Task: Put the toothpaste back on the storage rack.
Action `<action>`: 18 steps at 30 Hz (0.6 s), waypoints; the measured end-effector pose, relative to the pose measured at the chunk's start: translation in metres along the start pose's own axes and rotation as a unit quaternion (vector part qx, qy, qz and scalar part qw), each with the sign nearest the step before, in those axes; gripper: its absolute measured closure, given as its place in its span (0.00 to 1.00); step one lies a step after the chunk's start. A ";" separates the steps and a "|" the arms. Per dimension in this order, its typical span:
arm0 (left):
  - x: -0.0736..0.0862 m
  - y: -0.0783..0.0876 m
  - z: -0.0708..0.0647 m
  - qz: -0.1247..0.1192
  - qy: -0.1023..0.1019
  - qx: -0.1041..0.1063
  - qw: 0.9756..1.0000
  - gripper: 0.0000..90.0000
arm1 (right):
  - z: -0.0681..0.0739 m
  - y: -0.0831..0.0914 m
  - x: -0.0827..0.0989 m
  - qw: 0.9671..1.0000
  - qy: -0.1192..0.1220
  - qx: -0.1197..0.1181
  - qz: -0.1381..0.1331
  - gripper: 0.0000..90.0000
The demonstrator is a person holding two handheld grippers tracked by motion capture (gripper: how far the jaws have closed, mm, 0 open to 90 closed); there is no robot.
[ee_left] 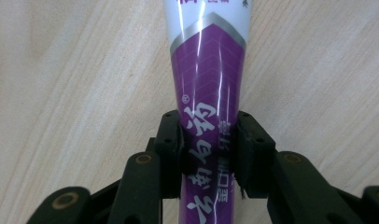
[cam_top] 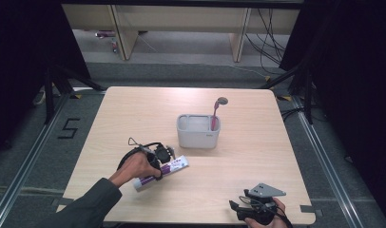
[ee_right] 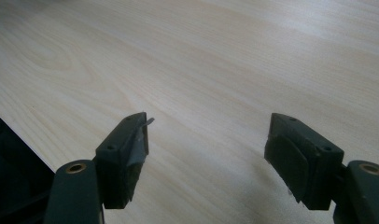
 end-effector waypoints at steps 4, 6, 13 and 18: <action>0.000 0.000 0.002 -0.010 0.002 -0.006 1.000 0.75 | 0.000 0.000 0.001 1.000 0.001 0.003 0.004 0.34; 0.002 0.001 0.003 -0.016 0.004 -0.002 1.000 0.75 | 0.001 0.000 0.001 1.000 -0.008 0.004 0.002 0.34; 0.005 0.009 0.004 -0.044 0.008 0.012 0.999 0.75 | -0.003 0.001 0.001 1.000 -0.002 0.017 0.001 0.34; 0.007 0.014 0.003 -0.060 0.010 0.024 0.998 0.75 | -0.003 0.001 0.001 1.000 -0.002 0.017 0.000 0.34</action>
Point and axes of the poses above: each handheld gripper's, and its own axes: y roughly backward along the jaws, x roughly out of its underside, z roughly to its left, the point moved 6 cm from there along -y, roughly forward along the jaws, and after that the axes turned 15 degrees about z, right-handed, at the moved point
